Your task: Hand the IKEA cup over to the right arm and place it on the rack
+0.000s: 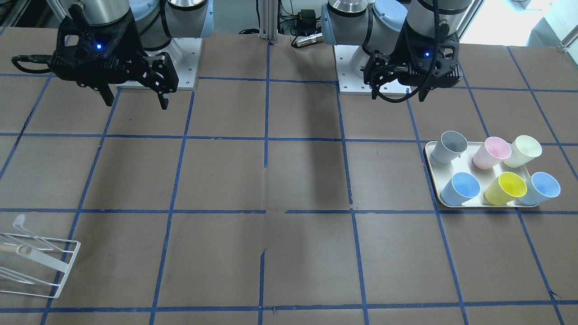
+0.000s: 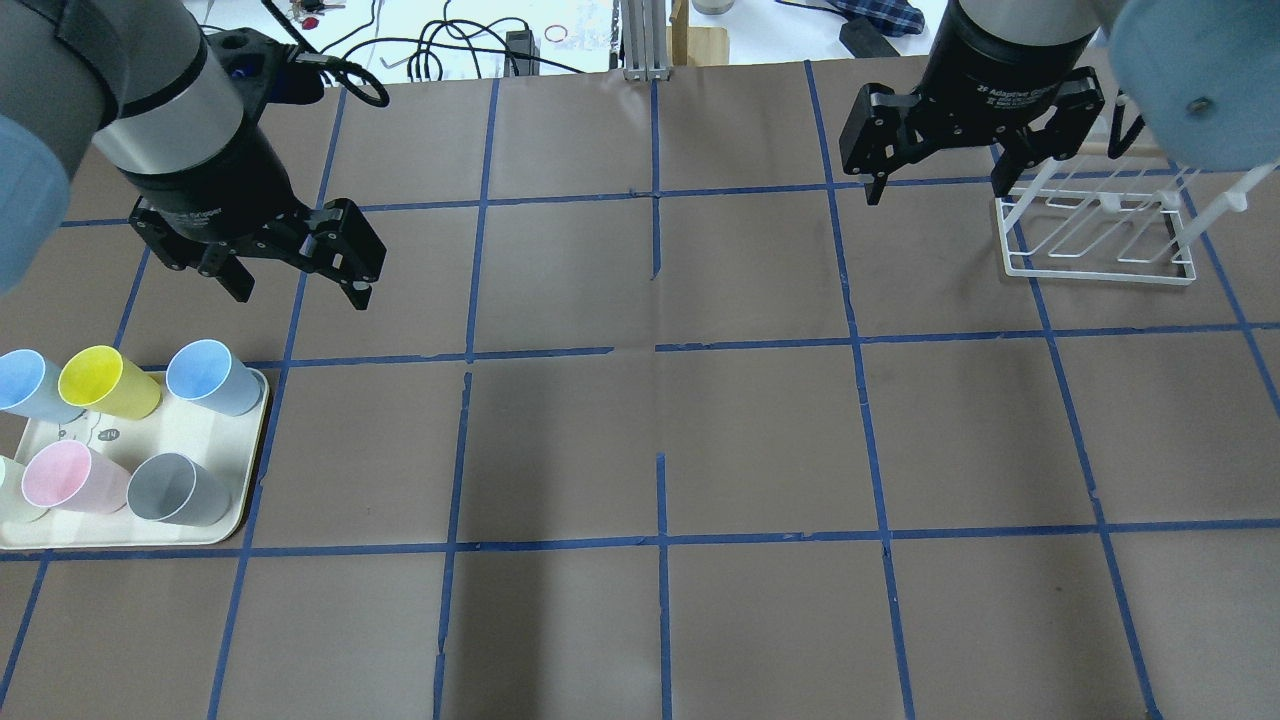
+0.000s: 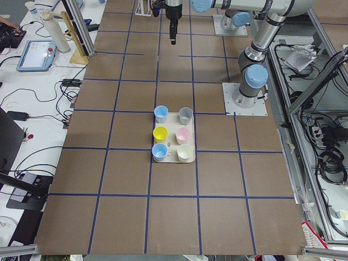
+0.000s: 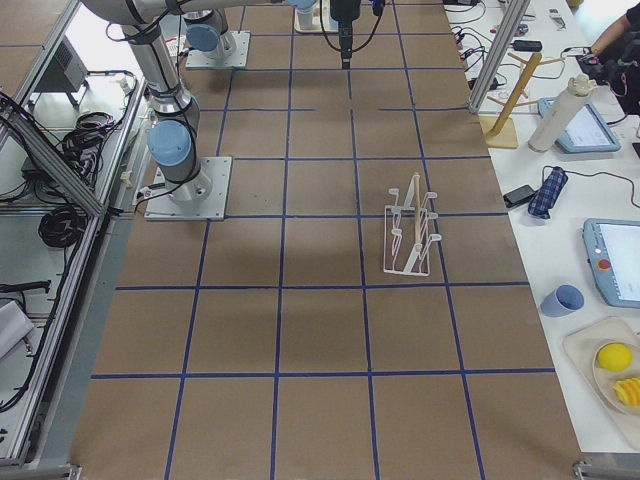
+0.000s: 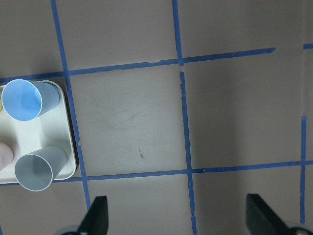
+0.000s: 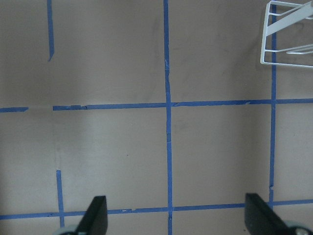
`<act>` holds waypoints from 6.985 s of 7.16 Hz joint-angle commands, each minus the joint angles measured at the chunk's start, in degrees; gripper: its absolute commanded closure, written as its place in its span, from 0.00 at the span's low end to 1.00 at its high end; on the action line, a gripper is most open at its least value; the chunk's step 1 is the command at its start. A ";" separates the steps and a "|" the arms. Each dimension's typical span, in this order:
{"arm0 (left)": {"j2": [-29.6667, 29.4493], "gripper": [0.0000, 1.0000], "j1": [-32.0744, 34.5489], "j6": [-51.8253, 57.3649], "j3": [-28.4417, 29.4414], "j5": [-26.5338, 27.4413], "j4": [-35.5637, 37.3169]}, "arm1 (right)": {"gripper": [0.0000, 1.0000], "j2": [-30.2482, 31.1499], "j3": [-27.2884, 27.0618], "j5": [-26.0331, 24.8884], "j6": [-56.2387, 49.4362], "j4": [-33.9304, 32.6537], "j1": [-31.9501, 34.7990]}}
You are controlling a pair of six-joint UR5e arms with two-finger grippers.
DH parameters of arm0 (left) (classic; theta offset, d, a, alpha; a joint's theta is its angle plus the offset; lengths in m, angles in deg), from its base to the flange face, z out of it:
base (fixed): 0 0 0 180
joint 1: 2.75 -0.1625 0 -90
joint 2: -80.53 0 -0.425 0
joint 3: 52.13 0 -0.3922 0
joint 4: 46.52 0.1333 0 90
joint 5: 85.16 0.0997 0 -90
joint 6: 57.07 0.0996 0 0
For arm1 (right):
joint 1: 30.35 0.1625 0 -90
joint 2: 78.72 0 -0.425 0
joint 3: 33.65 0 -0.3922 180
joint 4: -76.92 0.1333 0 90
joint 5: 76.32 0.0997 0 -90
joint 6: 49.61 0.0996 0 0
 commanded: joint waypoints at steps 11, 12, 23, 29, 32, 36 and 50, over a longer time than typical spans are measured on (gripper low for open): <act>-1.51 0.00 -9.21 8.50 -1.30 0.49 3.97 | 0.00 1.84 0.00 -0.09 -15.16 0.82 -12.10; -2.22 0.00 -11.32 10.70 -1.40 0.66 4.35 | 0.00 2.46 0.00 0.00 -19.56 3.09 -15.70; -10.47 0.00 -29.16 43.94 -4.28 0.13 16.87 | 0.00 2.20 -4.13 22.29 -50.62 23.19 -47.64; -21.63 0.00 -32.87 66.70 -8.69 -0.30 35.55 | 0.00 -2.72 -5.62 45.05 -58.42 54.46 -46.67; -24.36 0.00 -32.61 67.15 -9.04 -1.79 35.11 | 0.00 -3.42 -5.54 52.34 -58.19 73.62 -46.41; -26.83 0.30 -32.43 66.97 -9.04 -2.94 34.50 | 0.00 -3.51 -5.62 53.35 -52.56 76.23 -43.09; -17.52 1.00 -25.86 35.68 7.67 -57.16 -40.40 | 0.00 -2.46 -5.19 78.93 -64.08 76.14 -14.60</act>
